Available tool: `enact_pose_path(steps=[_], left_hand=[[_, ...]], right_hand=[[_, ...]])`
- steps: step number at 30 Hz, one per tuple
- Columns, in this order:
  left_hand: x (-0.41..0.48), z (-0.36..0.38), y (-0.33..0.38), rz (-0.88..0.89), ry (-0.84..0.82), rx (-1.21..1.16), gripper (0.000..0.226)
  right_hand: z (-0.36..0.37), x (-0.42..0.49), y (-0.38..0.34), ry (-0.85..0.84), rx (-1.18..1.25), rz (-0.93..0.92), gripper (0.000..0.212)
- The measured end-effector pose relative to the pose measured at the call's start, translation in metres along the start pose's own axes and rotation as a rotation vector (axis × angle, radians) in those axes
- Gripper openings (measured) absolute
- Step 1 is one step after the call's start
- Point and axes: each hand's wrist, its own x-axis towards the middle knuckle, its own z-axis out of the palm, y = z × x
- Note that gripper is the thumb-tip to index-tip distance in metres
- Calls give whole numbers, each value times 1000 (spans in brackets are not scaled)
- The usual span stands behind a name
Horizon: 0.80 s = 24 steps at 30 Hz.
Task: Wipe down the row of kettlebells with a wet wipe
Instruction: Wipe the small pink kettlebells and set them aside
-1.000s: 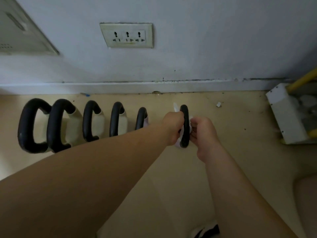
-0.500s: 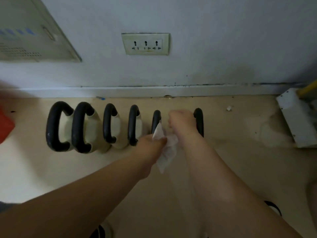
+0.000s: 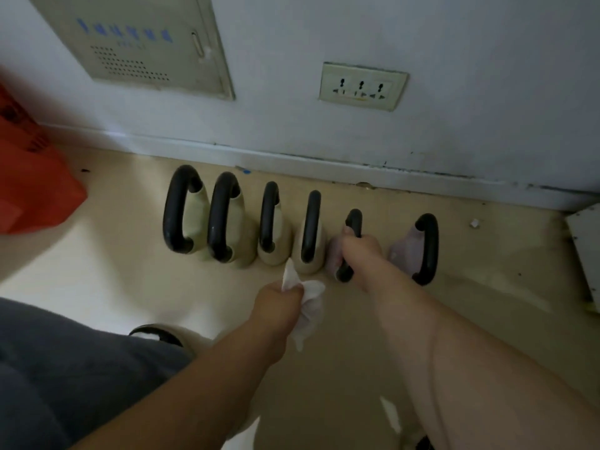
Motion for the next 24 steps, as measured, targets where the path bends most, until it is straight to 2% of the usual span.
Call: enact_pose_path(steps=[4,7,10,12,15,18,19,21,24], left_hand=[[-22,2,-24,-95,153,-166,16],[-41,7,-51,-88,174,-142,19],[-45,0,-71,-58,177,-114,24],[-47,-8,-78,-57,208,-62,33],[-42,-22,-84,-23,280,25,46],[-32,-29,-82,-30,302,69,54],[-30,-27,-79,-23,297,64,54],[-32,-21,-71,25,271,55,55],[-31,-9,-60,224,245,215,60]], right_hand=[[2,-29,34,53,29,23,49],[4,-58,69,-13,-26,88,52],[9,-80,105,-85,-181,126,49],[19,-97,124,-140,-200,127,51],[21,-106,141,-124,22,215,47],[5,-99,148,-128,261,323,29],[-1,-100,148,-148,311,343,31],[-13,-102,149,-178,409,375,51],[-22,-100,152,-205,424,392,69]])
